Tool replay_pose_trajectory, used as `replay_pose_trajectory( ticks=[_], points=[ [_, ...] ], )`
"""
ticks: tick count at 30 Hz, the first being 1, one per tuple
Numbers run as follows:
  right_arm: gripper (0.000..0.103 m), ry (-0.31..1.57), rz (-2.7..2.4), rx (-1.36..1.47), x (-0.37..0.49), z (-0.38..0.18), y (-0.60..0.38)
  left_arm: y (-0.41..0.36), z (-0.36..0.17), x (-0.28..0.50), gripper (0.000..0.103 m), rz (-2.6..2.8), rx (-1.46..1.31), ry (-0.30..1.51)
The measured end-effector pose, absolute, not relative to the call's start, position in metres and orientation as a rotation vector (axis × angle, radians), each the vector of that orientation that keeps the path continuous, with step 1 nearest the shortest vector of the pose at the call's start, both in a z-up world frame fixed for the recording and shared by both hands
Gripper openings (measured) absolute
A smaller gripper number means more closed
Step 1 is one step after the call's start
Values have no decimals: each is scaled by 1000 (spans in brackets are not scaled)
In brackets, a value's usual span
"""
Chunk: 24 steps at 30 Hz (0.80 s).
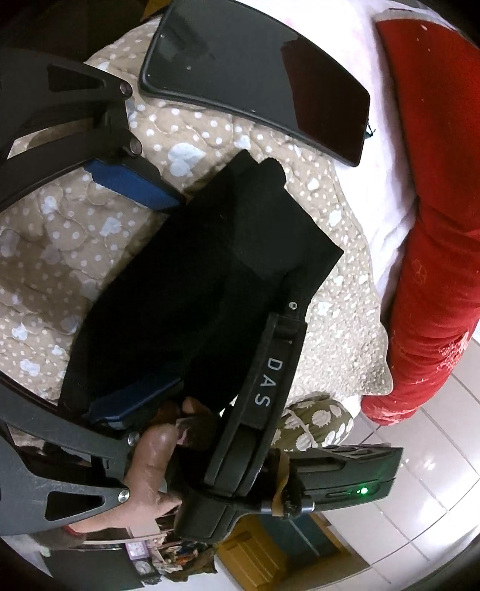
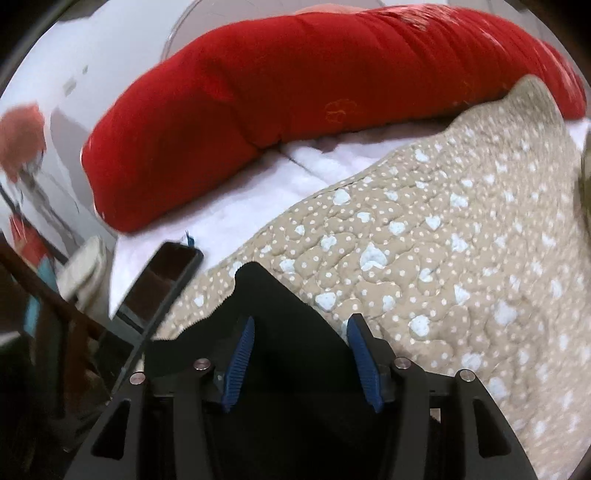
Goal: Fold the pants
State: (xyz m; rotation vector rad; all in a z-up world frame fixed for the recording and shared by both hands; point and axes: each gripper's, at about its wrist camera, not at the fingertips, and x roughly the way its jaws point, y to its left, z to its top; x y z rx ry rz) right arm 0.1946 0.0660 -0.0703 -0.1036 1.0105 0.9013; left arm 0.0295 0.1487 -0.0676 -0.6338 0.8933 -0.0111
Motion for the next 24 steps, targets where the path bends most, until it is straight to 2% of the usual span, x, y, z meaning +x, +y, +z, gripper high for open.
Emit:
replay_pose_trajectory(
  ticks=[1, 2, 3, 6, 9, 15, 17, 24],
  points=[
    [28, 1002, 904, -90, 193, -69, 63, 149, -67, 29, 82, -9, -638, 886],
    [22, 986, 907, -78, 190, -65, 60, 150, -67, 28, 60, 2, -636, 881],
    [18, 971, 912, -66, 187, -60, 58, 152, -64, 28, 34, 19, -624, 879],
    [13, 890, 908, 1, 174, -35, 38, 152, -53, 27, 23, -8, -619, 860],
    [13, 809, 895, 71, 159, -9, 9, 136, -23, 14, 19, -36, -530, 773],
    [12, 656, 820, 218, 113, 38, -92, 60, 24, -14, 19, -249, -326, 676],
    [9, 644, 750, 248, 101, 40, -127, 31, 23, -18, 19, -316, -263, 689],
    [10, 743, 354, 407, 58, -7, -238, -57, -32, -14, 21, -458, -48, 872]
  ],
)
